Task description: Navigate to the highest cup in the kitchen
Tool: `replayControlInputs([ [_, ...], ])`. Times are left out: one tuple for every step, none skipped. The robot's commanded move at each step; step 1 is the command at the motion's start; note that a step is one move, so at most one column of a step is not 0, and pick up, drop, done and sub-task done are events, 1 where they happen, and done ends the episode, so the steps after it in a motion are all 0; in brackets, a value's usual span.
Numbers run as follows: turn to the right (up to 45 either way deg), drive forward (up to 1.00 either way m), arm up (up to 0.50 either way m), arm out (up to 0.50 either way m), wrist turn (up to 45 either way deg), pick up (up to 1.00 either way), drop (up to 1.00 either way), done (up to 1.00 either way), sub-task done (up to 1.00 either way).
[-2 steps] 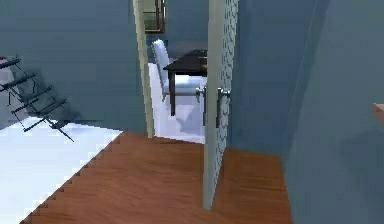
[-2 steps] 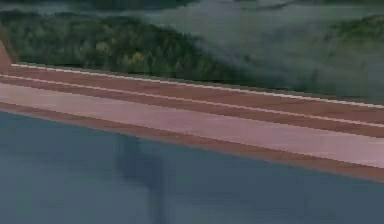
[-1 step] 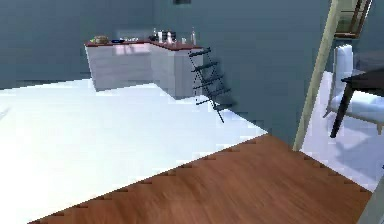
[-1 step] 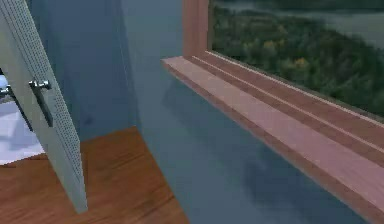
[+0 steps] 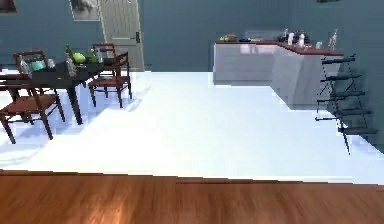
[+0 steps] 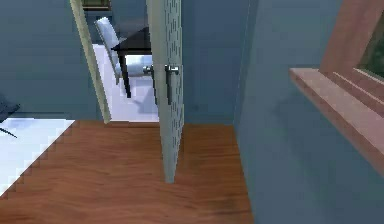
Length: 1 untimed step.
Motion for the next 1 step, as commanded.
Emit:
replayControlInputs([
  [0.0,0.2,0.0,0.0,0.0,0.0,0.0,0.0,0.0],
])
